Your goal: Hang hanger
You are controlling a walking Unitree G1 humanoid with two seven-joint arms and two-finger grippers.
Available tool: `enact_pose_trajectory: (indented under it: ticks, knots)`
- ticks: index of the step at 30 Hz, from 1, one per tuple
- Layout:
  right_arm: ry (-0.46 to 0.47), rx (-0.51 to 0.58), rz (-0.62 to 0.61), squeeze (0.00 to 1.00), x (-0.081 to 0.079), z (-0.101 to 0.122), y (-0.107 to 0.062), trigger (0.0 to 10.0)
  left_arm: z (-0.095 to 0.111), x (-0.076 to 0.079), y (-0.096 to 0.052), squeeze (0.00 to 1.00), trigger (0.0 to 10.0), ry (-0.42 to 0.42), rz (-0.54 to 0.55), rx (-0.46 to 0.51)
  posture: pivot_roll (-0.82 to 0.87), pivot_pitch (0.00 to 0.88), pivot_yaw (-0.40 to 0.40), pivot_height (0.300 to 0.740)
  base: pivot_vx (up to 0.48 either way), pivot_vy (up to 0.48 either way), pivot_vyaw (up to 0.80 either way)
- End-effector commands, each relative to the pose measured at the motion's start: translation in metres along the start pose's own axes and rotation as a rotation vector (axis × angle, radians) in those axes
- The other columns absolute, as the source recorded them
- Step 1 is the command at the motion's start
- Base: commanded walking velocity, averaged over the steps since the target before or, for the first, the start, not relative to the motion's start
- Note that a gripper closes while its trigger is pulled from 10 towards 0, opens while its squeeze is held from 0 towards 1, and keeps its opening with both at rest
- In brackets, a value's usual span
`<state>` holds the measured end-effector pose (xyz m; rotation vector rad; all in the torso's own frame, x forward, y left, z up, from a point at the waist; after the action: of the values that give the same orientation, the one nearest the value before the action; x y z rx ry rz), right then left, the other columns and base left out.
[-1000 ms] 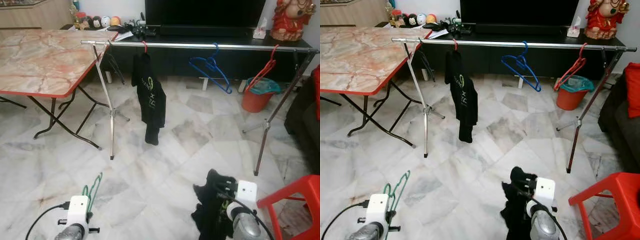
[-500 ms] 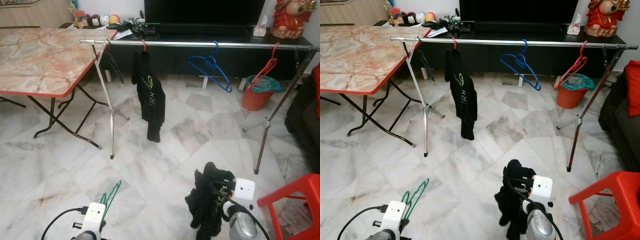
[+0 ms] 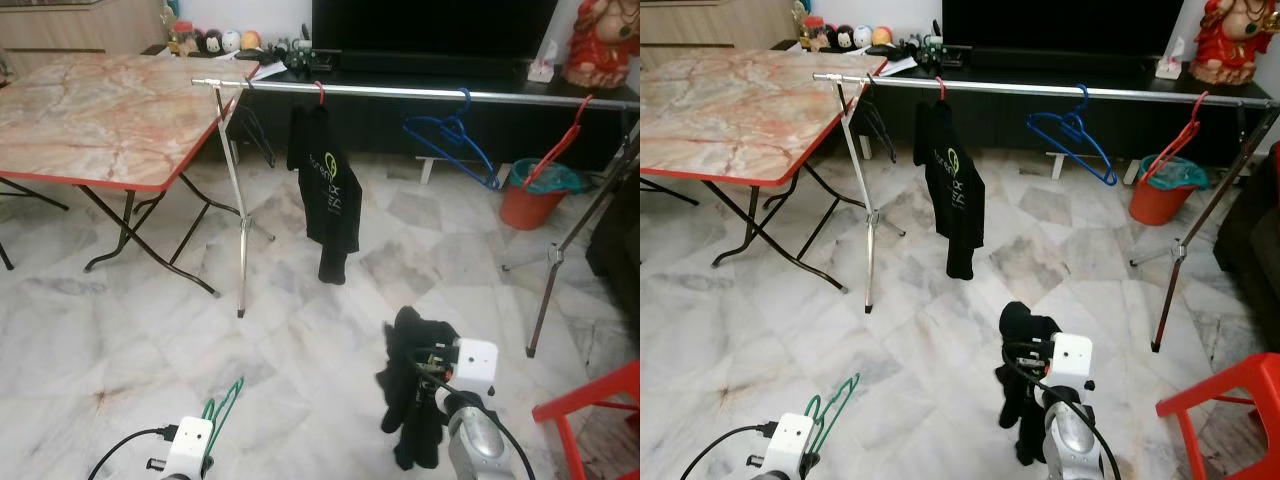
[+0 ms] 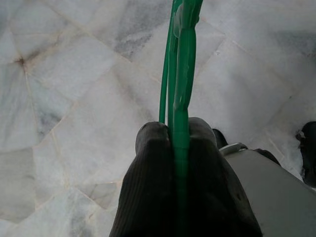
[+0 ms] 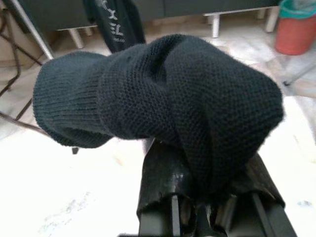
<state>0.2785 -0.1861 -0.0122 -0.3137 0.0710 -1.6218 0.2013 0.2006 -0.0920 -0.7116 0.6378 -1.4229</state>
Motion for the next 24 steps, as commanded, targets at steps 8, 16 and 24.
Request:
enact_pose_trajectory:
  ticks: [8, 16, 24]
  knots:
    - [-0.003, 0.039, 0.030, 0.00, -0.010, 0.013, 0.008, 10.0, 0.001, 0.000, 0.001, 0.00, 10.0, 0.030, -0.009, -0.012, -0.14, 0.000, 0.012, 0.740, 0.000, 0.314, 0.00]
    - [-0.003, 0.060, 0.010, 0.00, -0.008, 0.021, 0.013, 10.0, 0.005, -0.001, 0.001, 0.00, 10.0, 0.064, -0.020, -0.011, -0.14, 0.000, 0.029, 0.740, 0.000, 0.313, 0.00]
    - [0.011, 0.074, -0.039, 0.00, -0.001, 0.029, 0.019, 10.0, 0.005, -0.009, 0.000, 0.00, 10.0, 0.061, 0.002, -0.015, -0.13, 0.000, 0.036, 0.740, 0.000, 0.312, 0.00]
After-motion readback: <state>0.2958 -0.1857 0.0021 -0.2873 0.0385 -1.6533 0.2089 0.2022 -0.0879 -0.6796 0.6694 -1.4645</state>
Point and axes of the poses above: a point about 5 cm out from each wrist's last joint towards the gripper, its own y axis pointing out of the wrist towards the gripper, its own z axis along the axis of the wrist's last joint, x = y × z, the point moved 2 cm from there along y, pointing out of the wrist towards the gripper, and after that the axes turned 14 degrees about -y, right-handed, at the moved point
